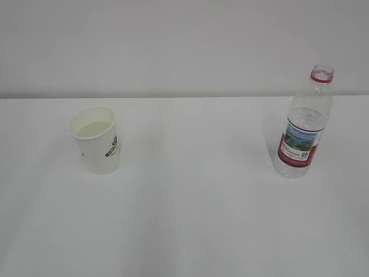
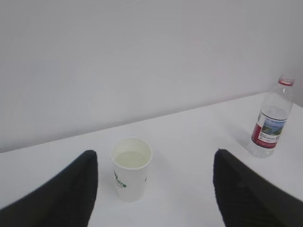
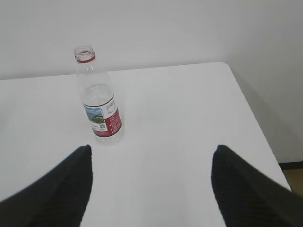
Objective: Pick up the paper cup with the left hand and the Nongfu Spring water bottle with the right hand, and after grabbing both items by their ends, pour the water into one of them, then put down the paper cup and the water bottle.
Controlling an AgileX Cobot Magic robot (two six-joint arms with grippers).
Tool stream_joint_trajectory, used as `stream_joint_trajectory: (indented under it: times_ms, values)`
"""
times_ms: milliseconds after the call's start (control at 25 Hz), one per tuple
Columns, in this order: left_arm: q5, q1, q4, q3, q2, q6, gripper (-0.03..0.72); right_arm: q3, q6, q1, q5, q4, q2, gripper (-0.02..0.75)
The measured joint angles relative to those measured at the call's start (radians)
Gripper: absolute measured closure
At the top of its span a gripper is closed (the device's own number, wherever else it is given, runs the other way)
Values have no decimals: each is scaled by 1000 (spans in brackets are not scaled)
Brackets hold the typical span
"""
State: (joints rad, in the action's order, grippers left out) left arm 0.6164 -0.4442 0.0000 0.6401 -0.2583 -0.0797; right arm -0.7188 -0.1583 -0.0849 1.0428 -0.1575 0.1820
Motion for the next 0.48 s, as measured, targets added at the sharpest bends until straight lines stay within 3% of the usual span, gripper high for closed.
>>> stream_joint_trajectory:
  times_ms: [480]
  values:
    - [327, 0, 29, 87, 72, 0, 142, -2, 59, 0, 145, 2, -74, 150]
